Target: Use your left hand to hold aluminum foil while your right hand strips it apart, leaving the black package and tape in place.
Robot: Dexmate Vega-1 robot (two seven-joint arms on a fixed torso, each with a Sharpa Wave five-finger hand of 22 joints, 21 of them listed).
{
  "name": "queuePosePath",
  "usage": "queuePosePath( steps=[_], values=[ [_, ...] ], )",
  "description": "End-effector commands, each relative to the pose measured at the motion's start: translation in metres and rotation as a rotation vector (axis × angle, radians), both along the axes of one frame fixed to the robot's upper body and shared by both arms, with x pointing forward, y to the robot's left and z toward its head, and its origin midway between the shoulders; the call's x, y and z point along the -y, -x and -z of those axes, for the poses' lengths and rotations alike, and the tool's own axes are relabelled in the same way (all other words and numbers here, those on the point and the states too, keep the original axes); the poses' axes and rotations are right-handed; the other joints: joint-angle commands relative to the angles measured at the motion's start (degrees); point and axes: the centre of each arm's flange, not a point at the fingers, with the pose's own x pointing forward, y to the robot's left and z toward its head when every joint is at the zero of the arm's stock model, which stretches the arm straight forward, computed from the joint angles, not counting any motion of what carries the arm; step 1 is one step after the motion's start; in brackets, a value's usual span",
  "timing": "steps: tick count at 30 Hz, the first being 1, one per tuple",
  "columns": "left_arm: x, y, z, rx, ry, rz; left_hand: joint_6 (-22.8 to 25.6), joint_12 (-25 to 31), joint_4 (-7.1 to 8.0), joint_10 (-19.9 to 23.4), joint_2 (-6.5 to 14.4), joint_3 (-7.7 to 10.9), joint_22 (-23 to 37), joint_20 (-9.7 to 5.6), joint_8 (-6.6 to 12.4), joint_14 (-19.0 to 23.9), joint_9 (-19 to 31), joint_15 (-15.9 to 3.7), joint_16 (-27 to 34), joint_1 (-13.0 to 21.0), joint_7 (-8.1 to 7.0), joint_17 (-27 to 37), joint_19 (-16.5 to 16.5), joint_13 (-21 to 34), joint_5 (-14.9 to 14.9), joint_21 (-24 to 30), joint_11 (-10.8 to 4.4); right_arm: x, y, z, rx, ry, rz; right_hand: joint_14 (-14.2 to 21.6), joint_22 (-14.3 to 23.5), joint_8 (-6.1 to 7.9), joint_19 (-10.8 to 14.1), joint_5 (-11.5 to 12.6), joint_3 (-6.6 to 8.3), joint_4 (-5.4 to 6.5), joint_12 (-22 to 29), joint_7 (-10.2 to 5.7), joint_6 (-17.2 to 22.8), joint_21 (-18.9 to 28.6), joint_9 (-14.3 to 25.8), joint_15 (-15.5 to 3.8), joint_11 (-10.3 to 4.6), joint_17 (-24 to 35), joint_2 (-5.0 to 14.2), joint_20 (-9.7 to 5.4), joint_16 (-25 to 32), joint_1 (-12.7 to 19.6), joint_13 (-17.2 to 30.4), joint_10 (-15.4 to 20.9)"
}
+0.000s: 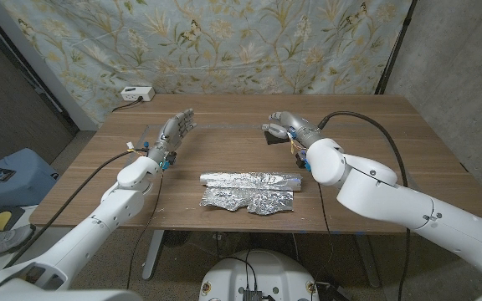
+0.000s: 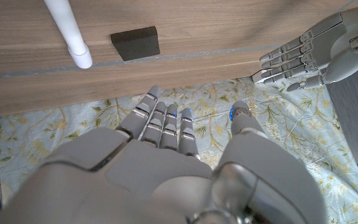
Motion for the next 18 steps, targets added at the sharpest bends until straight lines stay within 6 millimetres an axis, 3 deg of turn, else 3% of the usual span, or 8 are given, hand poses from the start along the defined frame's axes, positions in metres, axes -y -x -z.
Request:
queuePosePath(
  steps=[1,3,8,18],
  values=[
    [0.002,0.004,0.004,0.018,0.011,0.003,0.71,0.18,-0.39,0.13,-0.21,-0.03,0.29,0.20,-0.04,0.25,0.28,0.42,-0.17,0.63,0.08,0.10,0.57,0.03,0.41,-0.19,0.07,-0.023,0.020,0.004,-0.025,0.072,-0.040,0.06,0.15,-0.15,-0.19,-0.22,0.13,-0.29,-0.19,0.66,0.00,-0.23,0.29,0.74,0.60,0.17,-0.07,0.68,-0.26,1.17,0.20,0.07],
    [0.001,0.003,0.005,0.020,0.016,0.002,0.70,0.17,-0.41,0.12,-0.20,-0.05,0.29,0.17,-0.06,0.31,0.28,0.43,-0.14,0.63,0.04,0.11,0.57,0.02,0.41,-0.24,0.11,-0.026,0.022,0.005,-0.028,0.088,-0.051,0.22,0.18,-0.16,-0.38,-0.21,0.13,-0.27,-0.48,1.01,-0.09,-0.24,0.30,1.85,1.27,0.23,-0.14,1.51,-0.21,1.64,0.24,-0.02],
    [-0.001,0.002,0.008,0.024,0.028,-0.002,0.70,0.16,-0.43,0.15,-0.20,-0.08,0.29,0.17,-0.09,0.34,0.28,0.46,-0.13,0.60,0.00,0.14,0.64,0.00,0.42,-0.30,0.13,-0.035,0.028,0.007,-0.043,0.125,-0.075,0.05,0.20,-0.15,-0.52,-0.20,0.17,-0.31,-0.80,1.59,-0.16,-0.24,0.31,2.18,1.92,0.26,-0.21,2.13,-0.30,2.19,0.29,-0.23],
    [-0.003,-0.002,0.008,0.033,0.039,-0.014,0.72,0.12,-0.58,0.16,-0.17,-0.06,0.30,0.27,-0.15,0.42,0.28,0.42,-0.13,0.65,0.04,0.16,0.74,-0.04,0.45,-0.46,0.07,-0.047,0.035,0.008,-0.059,0.184,-0.095,-0.54,0.20,-0.35,-1.06,-0.17,0.27,-0.37,-1.46,2.66,-0.80,-0.37,0.34,2.93,2.40,0.31,-0.32,2.47,-0.56,3.22,0.36,-0.87]
  ],
)
